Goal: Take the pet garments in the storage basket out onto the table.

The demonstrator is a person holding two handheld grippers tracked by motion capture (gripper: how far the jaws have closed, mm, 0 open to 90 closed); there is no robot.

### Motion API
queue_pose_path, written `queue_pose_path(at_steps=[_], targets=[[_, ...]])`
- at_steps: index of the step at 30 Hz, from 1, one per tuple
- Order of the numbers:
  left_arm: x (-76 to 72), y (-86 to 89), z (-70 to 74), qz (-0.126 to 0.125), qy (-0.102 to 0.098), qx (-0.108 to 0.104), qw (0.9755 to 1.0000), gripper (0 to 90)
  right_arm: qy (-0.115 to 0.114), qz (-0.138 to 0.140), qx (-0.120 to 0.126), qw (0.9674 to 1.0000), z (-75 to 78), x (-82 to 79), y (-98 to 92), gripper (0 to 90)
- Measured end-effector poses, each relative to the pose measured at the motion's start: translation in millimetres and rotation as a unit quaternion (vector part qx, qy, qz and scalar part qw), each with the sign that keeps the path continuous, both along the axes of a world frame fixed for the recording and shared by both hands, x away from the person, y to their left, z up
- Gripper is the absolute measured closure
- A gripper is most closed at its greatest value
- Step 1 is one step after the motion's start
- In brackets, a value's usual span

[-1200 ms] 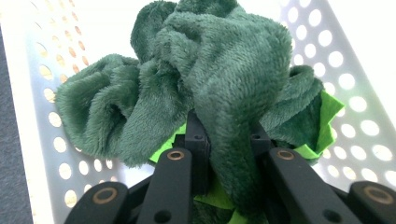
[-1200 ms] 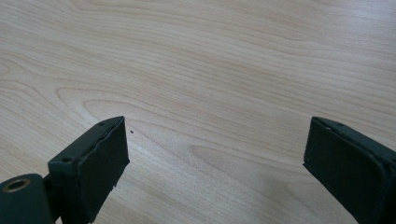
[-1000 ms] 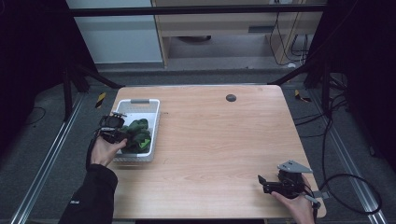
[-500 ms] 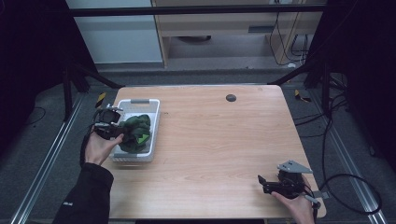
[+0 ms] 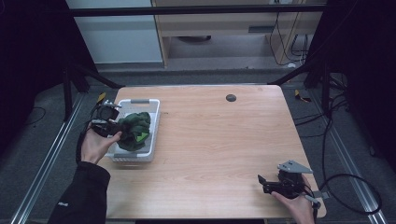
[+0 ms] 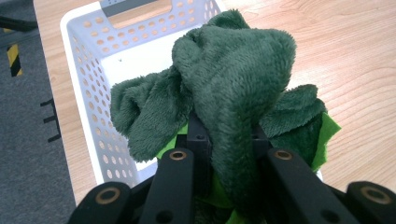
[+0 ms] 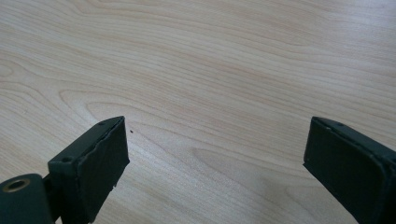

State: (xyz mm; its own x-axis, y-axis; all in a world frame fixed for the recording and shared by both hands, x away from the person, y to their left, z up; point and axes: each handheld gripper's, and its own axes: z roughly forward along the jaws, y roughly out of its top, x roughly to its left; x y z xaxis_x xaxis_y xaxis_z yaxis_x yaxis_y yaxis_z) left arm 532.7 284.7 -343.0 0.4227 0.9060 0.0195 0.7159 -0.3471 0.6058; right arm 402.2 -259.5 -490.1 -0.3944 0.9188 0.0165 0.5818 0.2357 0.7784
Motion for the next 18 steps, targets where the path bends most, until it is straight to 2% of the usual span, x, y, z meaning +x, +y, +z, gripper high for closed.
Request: queue_pose_path(at_steps=[18], targets=[[-5.9, -2.3, 22.5, -0.018, -0.004, 0.007, 0.9998, 78.5, -0.002, 0.001, 0.001, 1.0, 0.9, -0.4, 0.0, 6.5]])
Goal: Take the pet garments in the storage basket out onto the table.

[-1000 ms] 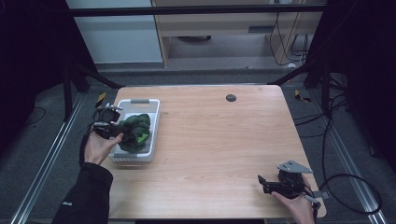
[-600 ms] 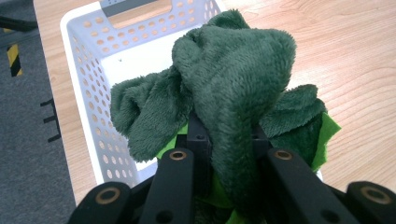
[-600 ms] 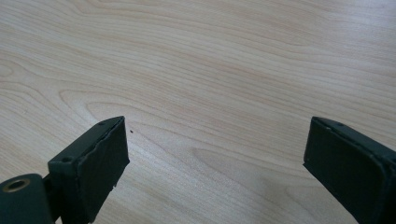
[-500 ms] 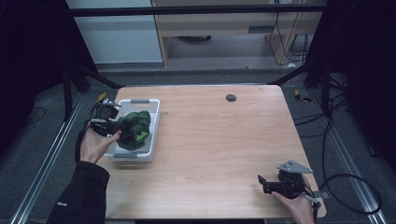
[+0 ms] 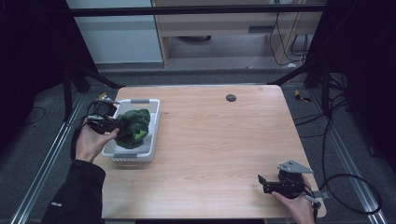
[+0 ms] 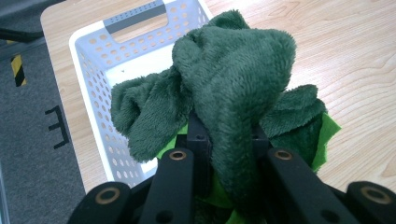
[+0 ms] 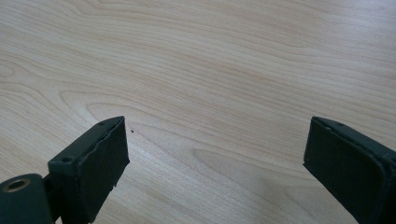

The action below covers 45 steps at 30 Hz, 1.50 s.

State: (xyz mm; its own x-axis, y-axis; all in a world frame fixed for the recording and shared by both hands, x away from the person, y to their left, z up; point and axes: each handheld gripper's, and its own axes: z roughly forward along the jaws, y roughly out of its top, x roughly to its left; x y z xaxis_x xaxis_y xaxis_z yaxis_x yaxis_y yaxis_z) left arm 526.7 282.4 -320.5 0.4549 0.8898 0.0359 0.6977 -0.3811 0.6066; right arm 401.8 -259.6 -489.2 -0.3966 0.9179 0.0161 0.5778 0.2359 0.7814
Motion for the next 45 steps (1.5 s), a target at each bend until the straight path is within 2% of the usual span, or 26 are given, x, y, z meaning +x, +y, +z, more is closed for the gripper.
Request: queue_pose_path(at_steps=[12, 18, 22, 30, 37, 40, 41, 44, 45], targets=[[-14.1, -8.5, 18.9, -0.028, -0.008, 0.004, 0.9996, 78.4, -0.004, -0.003, 0.004, 1.0, 2.2, -1.2, 0.1, 6.5], [-20.7, -16.2, 24.5, -0.044, -0.011, 0.009, 0.9989, 78.5, -0.014, -0.006, 0.003, 0.9999, 3.8, -1.6, -1.2, 6.5], [-24.4, -22.0, 30.5, -0.059, -0.01, 0.017, 0.9981, 78.5, -0.015, -0.006, 0.004, 0.9999, 4.3, -1.9, -1.4, 6.5], [-30.7, -34.4, 35.8, -0.082, -0.007, 0.018, 0.9964, 78.4, -0.017, -0.007, 0.004, 0.9998, 4.9, -2.3, -1.8, 6.5], [-37.8, -52.0, 40.6, -0.111, -0.008, 0.026, 0.9934, 78.4, -0.018, -0.007, 0.005, 0.9998, 5.5, -2.6, -2.0, 6.5], [-40.0, -57.2, 40.7, -0.116, -0.007, 0.025, 0.9929, 78.4, -0.019, -0.007, 0.004, 0.9998, 5.9, -2.7, -2.0, 6.5], [-41.6, -62.3, 41.2, -0.126, -0.006, 0.029, 0.9916, 78.4, -0.02, -0.007, 0.004, 0.9998, 6.0, -2.8, -1.9, 6.5], [-42.8, -67.8, 41.3, -0.134, -0.005, 0.03, 0.9906, 78.4, -0.02, -0.007, 0.003, 0.9998, 5.9, -2.7, -1.8, 6.5], [-43.4, -75.3, 41.0, -0.143, -0.004, 0.031, 0.9892, 78.4, -0.02, -0.007, 0.004, 0.9998, 5.9, -2.8, -1.9, 6.5]])
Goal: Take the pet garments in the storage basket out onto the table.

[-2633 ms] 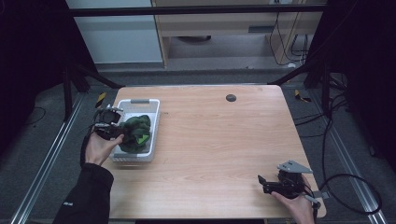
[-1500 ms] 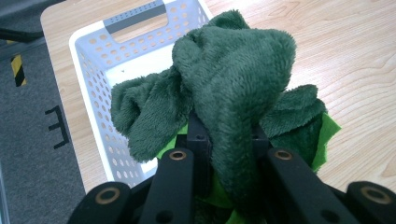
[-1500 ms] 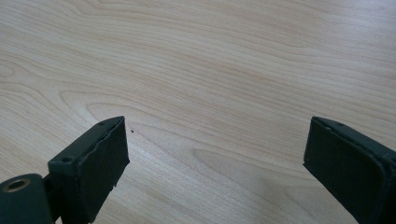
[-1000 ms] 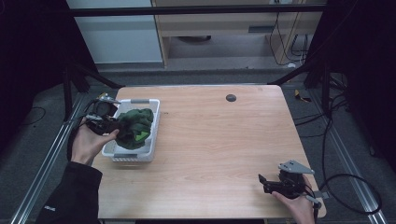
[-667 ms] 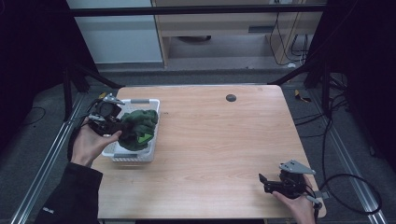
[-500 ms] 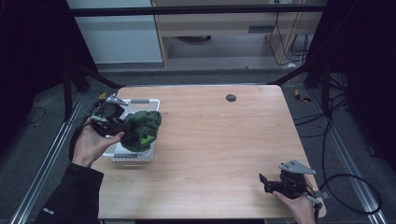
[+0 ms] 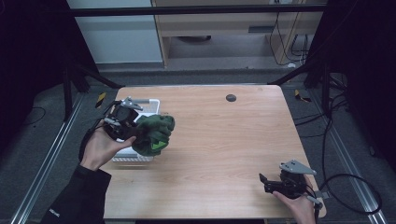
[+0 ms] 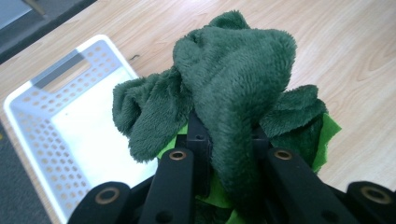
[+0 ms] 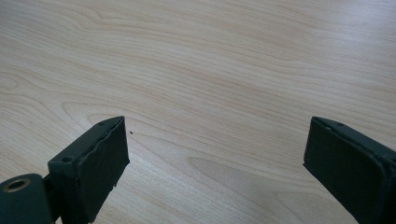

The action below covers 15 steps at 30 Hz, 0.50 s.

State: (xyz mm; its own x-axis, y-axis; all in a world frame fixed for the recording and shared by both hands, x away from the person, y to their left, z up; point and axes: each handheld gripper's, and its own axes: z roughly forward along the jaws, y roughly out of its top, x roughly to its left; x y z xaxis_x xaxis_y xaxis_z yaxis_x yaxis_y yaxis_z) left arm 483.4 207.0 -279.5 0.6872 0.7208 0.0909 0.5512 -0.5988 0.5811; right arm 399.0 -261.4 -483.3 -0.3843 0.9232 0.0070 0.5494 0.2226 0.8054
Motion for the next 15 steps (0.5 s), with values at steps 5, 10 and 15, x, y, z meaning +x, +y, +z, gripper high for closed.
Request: queue_pose_path(at_steps=[5, 10, 15], targets=[[-0.6, -8.1, -0.9, -0.009, 0.002, 0.003, 0.9999, 78.4, -0.001, 0.001, 0.0, 1.0, 0.5, -0.1, -0.8, 6.5], [-0.9, -17.3, -1.1, -0.017, 0.002, -0.001, 0.9998, 78.4, -0.005, -0.002, 0.002, 1.0, 1.2, -0.4, -1.0, 6.4], [0.3, -29.5, -4.4, -0.029, 0.006, 0.0, 0.9995, 78.4, -0.011, -0.005, 0.003, 0.9999, 1.7, -0.7, -1.6, 6.4]])
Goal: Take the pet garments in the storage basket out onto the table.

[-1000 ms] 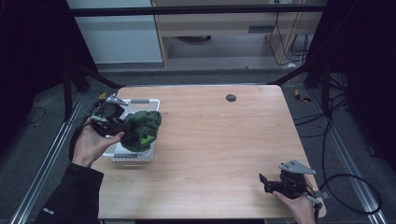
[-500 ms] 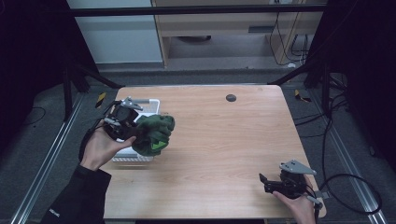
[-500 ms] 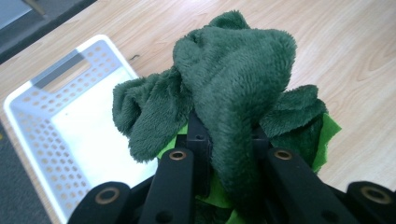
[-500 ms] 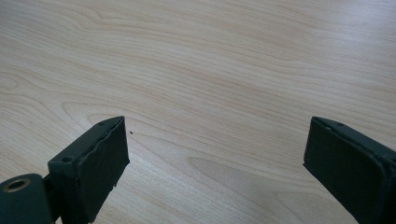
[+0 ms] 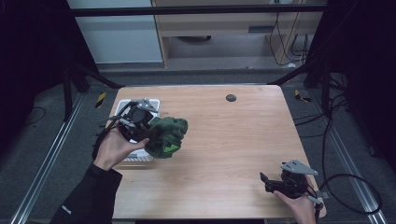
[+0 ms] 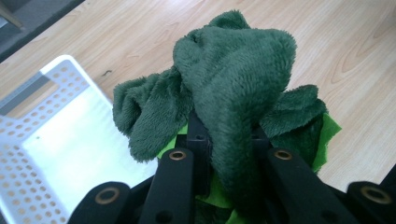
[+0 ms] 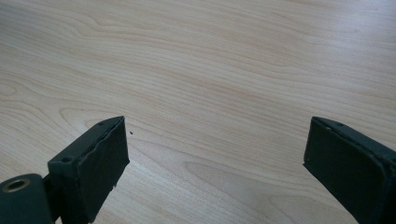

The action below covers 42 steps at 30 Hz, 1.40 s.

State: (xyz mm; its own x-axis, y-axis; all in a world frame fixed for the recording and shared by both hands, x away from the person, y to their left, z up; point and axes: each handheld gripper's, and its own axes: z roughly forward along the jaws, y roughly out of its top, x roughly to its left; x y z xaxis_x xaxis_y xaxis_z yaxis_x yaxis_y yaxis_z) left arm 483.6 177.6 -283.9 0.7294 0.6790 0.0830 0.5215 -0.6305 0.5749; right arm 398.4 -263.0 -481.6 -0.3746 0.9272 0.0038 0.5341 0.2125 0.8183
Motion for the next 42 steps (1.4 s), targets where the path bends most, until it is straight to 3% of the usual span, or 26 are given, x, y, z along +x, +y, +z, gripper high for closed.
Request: queue_pose_path(at_steps=[15, 42], targets=[[8.4, -35.3, -16.8, -0.035, 0.02, 0.022, 0.999, 78.4, -0.006, -0.001, -0.001, 1.0, 0.0, 0.3, -1.4, 6.5], [21.5, -91.1, -51.2, -0.071, 0.039, 0.019, 0.9966, 78.1, -0.007, 0.0, -0.004, 1.0, -0.6, 0.0, -1.5, 6.5]])
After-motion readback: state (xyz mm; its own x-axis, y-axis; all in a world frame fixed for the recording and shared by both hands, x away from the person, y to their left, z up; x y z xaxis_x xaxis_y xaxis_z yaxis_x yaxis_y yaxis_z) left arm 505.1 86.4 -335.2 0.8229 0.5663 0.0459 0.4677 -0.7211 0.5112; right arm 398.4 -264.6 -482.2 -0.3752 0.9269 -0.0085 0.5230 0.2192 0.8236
